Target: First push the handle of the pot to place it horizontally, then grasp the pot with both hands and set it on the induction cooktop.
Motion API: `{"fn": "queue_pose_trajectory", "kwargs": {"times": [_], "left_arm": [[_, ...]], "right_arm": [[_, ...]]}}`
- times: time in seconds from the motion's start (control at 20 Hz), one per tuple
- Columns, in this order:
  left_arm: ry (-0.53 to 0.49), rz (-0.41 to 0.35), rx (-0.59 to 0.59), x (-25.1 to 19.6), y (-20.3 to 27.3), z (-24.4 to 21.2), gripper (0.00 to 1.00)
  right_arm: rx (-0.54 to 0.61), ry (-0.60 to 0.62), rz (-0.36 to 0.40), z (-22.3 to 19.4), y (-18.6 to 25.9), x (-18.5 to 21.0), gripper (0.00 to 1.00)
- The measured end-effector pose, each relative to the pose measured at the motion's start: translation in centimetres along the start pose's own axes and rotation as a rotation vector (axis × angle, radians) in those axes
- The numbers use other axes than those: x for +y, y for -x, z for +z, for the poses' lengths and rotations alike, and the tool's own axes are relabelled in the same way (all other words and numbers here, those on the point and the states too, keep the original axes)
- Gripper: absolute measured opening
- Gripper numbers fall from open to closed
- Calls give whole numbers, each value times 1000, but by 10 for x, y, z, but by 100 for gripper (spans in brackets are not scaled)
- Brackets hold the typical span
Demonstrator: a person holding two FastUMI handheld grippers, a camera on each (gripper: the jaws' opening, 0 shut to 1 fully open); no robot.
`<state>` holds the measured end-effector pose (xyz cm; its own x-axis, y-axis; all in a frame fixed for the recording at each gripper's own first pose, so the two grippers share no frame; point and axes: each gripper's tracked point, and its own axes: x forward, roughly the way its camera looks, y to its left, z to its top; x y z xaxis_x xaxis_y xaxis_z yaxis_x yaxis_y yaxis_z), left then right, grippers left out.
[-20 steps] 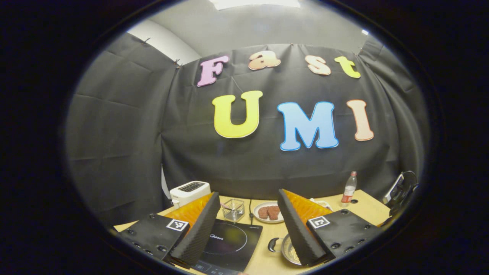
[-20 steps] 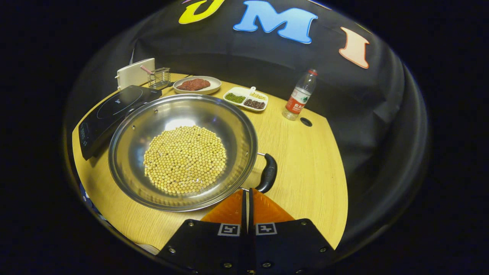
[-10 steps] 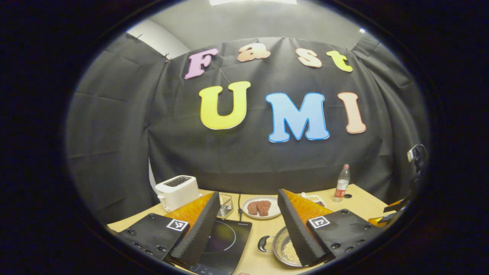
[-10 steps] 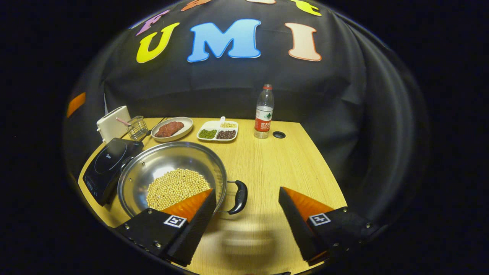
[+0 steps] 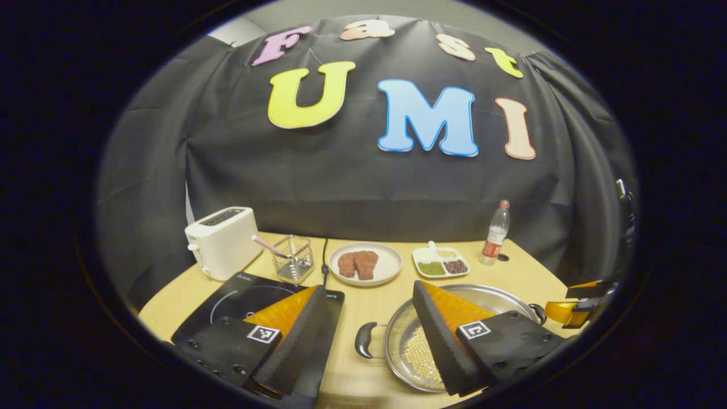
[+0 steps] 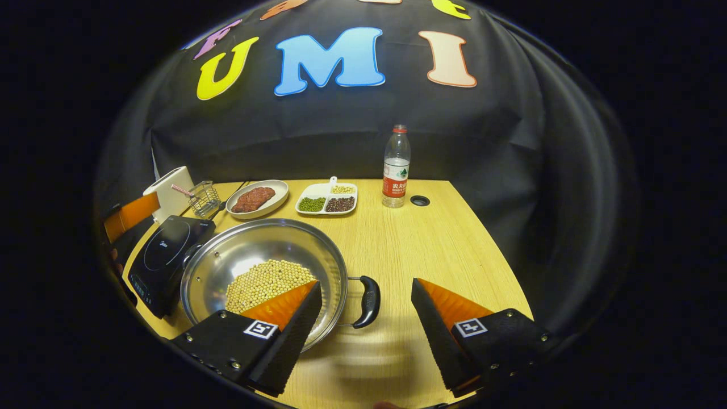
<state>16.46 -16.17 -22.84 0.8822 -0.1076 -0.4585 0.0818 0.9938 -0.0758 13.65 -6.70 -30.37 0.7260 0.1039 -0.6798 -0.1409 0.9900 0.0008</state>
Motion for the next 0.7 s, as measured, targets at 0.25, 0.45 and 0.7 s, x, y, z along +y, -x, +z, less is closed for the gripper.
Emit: {"fn": "queue_pose_trajectory", "kwargs": {"times": [0.25, 0.45, 0.7], "left_arm": [[-16, -43, 102, -8, -29, -40, 100], [-17, -58, 172, -7, -48, -66, 99], [-50, -95, 238, -10, -66, -90, 99]], "right_arm": [[25, -19, -9, -3, -12, 4, 97], [56, -20, -24, -10, -25, 7, 98], [83, -42, -39, -18, -37, 12, 97]]}}
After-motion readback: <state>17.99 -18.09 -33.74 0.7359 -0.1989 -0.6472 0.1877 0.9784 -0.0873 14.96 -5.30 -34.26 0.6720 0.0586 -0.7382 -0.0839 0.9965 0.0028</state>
